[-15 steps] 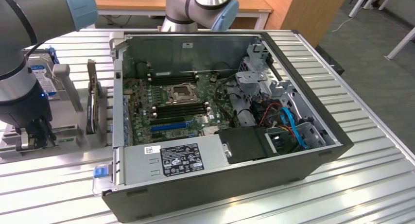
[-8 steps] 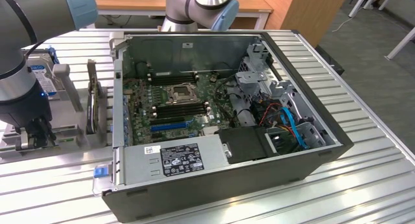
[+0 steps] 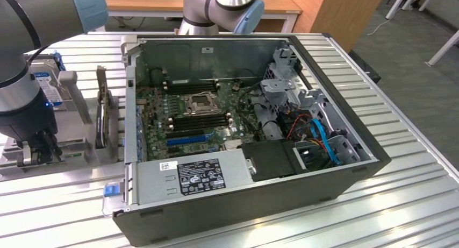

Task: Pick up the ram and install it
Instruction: 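Pick up the ram and move it above insertion slot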

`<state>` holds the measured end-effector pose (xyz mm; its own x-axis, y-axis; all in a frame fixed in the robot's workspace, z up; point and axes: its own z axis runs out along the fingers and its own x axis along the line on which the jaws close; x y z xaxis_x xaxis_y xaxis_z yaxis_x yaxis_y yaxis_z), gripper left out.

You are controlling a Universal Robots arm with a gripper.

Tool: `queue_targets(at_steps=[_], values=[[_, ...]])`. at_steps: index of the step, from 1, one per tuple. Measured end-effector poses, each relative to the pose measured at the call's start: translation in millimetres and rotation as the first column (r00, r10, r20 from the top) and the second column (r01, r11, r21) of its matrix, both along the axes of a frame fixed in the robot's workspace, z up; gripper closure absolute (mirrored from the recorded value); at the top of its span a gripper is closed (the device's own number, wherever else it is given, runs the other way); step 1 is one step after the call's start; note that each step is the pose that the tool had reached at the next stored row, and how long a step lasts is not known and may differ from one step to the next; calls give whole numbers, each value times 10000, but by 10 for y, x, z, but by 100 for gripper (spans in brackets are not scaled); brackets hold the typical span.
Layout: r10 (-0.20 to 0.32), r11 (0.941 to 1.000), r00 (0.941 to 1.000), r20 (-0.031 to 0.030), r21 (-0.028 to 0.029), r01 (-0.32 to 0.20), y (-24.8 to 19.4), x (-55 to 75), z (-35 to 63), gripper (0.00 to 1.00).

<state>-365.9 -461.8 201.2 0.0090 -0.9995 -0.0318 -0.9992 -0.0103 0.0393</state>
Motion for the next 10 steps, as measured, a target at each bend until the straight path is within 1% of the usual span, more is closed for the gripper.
queue_targets(at_steps=[3,4,5,10], values=[[0,10000,10000,0,0,0,0,0,0,80],[0,10000,10000,-1,2,0,0,0,0,87],[0,10000,10000,0,1,0,0,0,0,89],[0,10000,10000,0,1,0,0,0,0,89]])
